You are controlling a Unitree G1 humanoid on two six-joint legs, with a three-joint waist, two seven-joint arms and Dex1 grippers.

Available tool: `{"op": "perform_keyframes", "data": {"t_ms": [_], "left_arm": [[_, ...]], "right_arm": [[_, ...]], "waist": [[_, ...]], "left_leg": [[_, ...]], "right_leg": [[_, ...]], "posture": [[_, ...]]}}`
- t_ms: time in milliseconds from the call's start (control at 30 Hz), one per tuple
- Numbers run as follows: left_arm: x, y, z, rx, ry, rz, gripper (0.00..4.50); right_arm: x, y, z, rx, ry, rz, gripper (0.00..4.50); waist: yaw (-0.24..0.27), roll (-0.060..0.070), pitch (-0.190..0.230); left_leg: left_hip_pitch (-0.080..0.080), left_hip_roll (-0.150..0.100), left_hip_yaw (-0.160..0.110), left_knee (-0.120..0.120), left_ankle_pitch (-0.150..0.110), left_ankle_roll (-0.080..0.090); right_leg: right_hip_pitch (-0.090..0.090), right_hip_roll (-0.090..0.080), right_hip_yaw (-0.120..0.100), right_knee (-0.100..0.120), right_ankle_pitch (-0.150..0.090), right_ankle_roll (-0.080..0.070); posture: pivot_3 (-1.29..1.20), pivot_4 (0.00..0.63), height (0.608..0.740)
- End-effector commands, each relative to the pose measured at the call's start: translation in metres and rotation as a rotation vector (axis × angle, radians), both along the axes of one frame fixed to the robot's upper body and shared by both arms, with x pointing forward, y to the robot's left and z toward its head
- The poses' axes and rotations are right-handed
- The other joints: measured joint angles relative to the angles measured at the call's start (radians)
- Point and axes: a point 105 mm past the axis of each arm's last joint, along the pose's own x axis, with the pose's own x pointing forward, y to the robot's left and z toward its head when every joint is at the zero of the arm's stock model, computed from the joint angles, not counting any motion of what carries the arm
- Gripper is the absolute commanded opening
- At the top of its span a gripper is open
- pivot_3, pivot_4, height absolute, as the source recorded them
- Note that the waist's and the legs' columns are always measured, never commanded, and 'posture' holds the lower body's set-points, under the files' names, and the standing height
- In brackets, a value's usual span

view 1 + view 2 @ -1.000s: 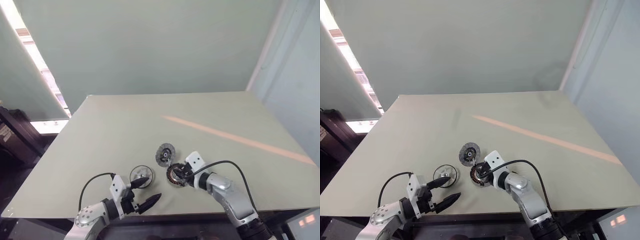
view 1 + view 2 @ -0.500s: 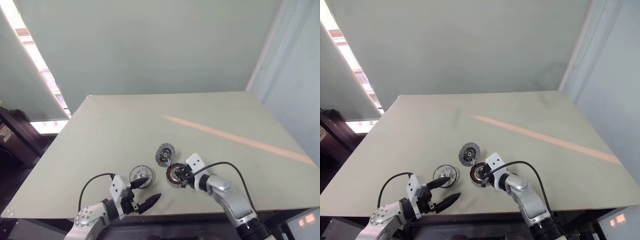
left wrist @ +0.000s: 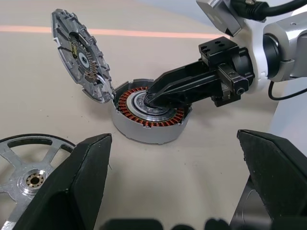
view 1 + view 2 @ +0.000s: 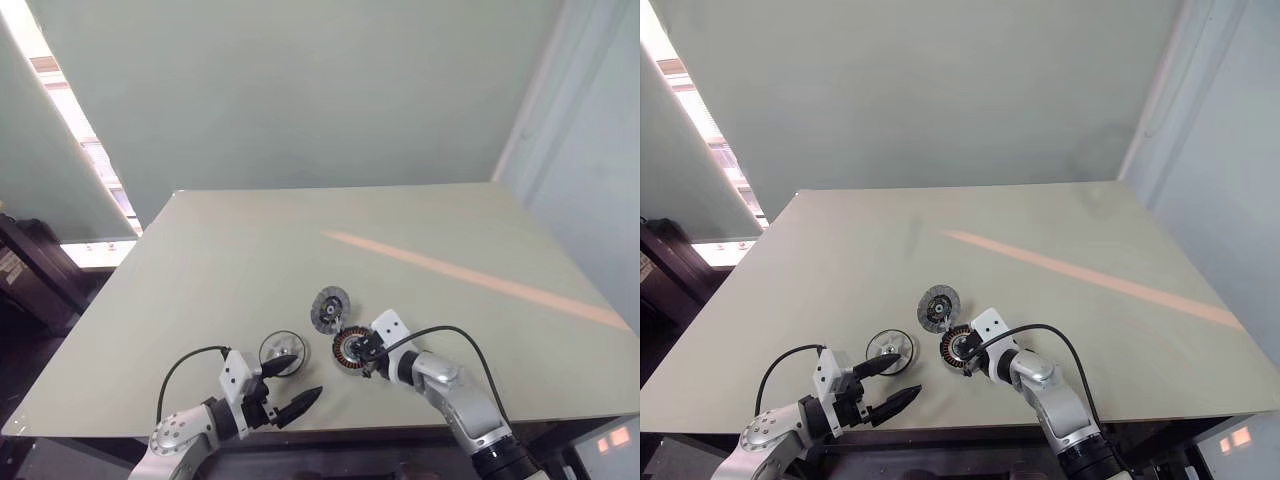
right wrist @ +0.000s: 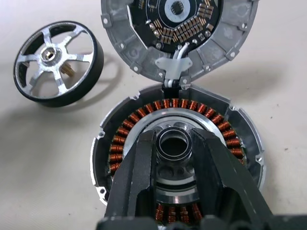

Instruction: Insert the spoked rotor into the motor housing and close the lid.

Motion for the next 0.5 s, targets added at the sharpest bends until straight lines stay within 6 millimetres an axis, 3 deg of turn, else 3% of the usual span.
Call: {"op": "perform_keyframes", "data": {"t_ms": [33, 500], "left_arm": [[0.0025, -0.0039, 0.0108, -0.001, -0.052, -0.018, 4.5], [0.0031, -0.0046, 0.0105, -0.001, -0.052, -0.02, 4.5]], "right_arm": [[0.0048, 0.0022, 0.0117, 0.015, -0.05, 0.008, 0.8], [0.0045, 0.0031, 0.0097, 0.014, -0.041, 0.01, 0.8]], "waist": [[0.0, 0.0, 0.0], [0.0, 0.0, 0.0]], "left_leg": [[0.0, 0.0, 0.0, 0.0, 0.0, 0.0], [0.0, 0.0, 0.0, 0.0, 0.0, 0.0]], "right_leg": [[0.0, 0.0, 0.0, 0.0, 0.0, 0.0], [0.0, 0.0, 0.0, 0.0, 0.0, 0.0]], "posture": [[0.0, 0.0, 0.74], [0.0, 0.0, 0.74]]}}
